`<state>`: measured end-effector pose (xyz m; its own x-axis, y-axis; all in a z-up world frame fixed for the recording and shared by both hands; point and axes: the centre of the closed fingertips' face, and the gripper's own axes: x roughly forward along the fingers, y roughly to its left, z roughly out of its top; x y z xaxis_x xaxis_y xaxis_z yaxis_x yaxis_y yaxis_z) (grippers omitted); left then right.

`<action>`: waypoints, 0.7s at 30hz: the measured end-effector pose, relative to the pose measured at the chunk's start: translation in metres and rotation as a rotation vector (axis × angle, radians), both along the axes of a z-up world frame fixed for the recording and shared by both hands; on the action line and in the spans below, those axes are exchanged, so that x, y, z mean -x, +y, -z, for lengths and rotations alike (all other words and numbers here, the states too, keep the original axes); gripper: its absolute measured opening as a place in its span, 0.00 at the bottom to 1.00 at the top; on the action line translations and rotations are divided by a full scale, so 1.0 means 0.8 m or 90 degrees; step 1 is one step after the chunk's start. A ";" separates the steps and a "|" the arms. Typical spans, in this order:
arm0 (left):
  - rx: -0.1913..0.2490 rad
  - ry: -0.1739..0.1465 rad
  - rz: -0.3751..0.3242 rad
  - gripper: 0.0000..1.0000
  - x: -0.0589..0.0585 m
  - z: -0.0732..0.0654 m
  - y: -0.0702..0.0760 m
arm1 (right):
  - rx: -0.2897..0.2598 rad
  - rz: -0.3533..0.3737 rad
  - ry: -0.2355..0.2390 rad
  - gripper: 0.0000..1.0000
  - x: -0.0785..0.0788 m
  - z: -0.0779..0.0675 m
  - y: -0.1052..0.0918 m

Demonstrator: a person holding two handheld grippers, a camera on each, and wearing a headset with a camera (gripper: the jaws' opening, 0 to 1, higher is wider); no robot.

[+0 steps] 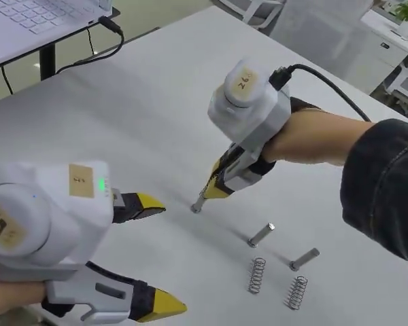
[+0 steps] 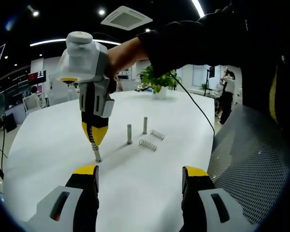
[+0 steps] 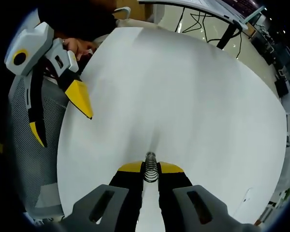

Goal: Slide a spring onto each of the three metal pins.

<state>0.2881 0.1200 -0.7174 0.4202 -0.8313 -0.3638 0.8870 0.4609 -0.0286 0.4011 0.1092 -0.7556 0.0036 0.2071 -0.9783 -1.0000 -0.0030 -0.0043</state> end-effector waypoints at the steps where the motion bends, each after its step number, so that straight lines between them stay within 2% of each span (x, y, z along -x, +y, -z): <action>1: 0.000 0.000 0.000 0.66 0.000 0.000 0.000 | 0.010 -0.005 -0.004 0.08 0.000 0.004 -0.001; 6: -0.002 0.001 -0.004 0.66 0.000 0.001 0.002 | 0.028 -0.012 -0.004 0.08 0.006 0.016 -0.002; 21: -0.005 0.003 -0.007 0.65 0.001 0.003 0.004 | 0.034 0.001 -0.006 0.09 0.011 0.033 -0.005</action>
